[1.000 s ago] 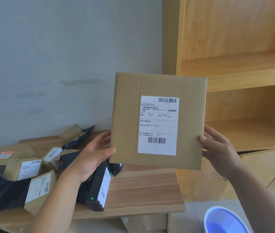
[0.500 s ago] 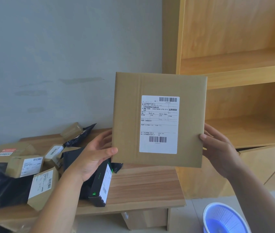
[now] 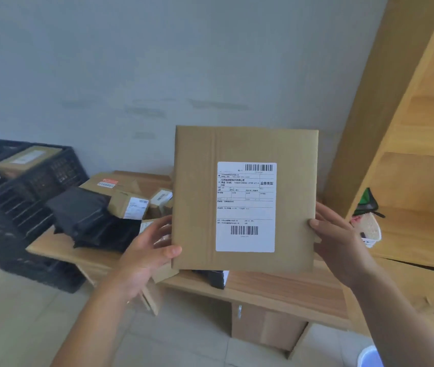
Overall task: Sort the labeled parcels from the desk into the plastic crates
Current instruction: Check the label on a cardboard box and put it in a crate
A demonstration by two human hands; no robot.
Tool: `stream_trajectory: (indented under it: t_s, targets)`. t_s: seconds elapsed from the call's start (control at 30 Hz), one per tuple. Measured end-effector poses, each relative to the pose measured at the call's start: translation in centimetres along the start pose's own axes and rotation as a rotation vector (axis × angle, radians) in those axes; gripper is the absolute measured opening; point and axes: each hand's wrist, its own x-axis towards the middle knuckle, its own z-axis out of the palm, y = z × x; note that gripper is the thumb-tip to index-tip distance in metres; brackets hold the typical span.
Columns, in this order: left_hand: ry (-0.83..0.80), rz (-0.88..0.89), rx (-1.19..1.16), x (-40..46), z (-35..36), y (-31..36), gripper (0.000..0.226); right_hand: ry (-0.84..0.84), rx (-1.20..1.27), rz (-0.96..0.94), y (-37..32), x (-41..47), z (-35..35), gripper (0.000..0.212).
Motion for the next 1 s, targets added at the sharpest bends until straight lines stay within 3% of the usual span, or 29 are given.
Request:
stream_trajectory:
  t_s: [0.13,0.33,0.57,0.77,1.0]
  targets:
    - [0.172,-0.027,0.030,-7.8,-7.5,-1.3,0.107,-0.111,-0.023,0.093,2.7,0.7,8.9,0.058]
    - [0.399,-0.024,0.057,-20.3,-16.4,-2.7,0.086,-0.257,-0.026,0.212,6.2,-0.8,22.9,0.055]
    - [0.612,-0.038,-0.036,-31.8,-23.2,-5.1,0.091,-0.369,-0.133,0.330,11.0,-3.8,35.4,0.046]
    - [0.704,-0.076,-0.083,-36.2,-28.0,-6.3,0.094,-0.428,-0.187,0.377,13.0,-4.4,42.8,0.041]
    - [0.773,-0.085,-0.118,-35.1,-35.0,-6.1,0.082,-0.495,-0.191,0.367,15.7,0.6,50.4,0.039]
